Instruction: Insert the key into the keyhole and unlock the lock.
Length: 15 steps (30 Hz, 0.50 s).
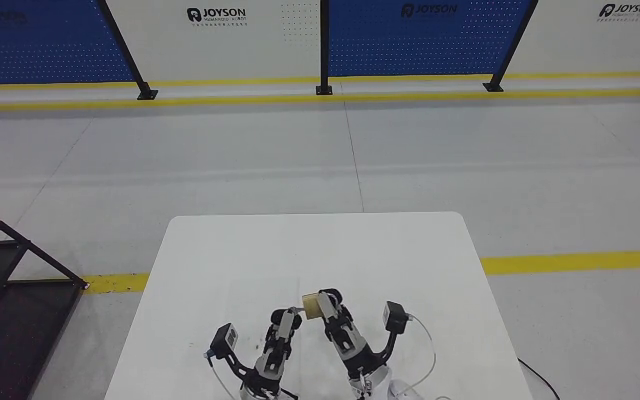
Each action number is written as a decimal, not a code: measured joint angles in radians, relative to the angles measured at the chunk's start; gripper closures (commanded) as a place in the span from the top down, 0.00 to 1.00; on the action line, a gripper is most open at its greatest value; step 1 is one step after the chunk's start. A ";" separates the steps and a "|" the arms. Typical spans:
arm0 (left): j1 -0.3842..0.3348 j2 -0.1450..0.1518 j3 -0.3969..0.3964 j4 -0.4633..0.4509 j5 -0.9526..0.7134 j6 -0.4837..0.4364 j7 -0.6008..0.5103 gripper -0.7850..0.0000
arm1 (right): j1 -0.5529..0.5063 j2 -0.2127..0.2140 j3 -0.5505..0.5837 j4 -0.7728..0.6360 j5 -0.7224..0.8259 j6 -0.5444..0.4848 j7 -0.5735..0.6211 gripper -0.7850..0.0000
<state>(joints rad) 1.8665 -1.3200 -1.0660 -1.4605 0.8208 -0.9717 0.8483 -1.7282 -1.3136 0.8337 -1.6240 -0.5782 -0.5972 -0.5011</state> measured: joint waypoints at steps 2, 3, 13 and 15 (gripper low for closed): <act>0.000 -0.001 -0.001 0.001 0.003 0.000 -0.001 0.00 | 0.000 0.000 0.000 0.000 0.000 0.001 0.004 0.00; 0.000 -0.001 -0.001 0.002 0.005 0.001 -0.002 0.00 | 0.000 -0.001 0.000 0.000 0.000 0.002 0.005 0.00; 0.001 -0.001 -0.013 0.001 0.076 0.027 -0.015 0.00 | 0.000 0.001 0.000 -0.003 -0.005 0.010 0.021 0.00; 0.004 -0.001 -0.016 -0.003 0.106 0.044 0.000 0.00 | -0.001 0.002 0.000 -0.005 -0.007 0.015 0.030 0.00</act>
<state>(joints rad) 1.8708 -1.3211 -1.0820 -1.4632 0.9264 -0.9279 0.8485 -1.7293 -1.3120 0.8334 -1.6288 -0.5851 -0.5824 -0.4712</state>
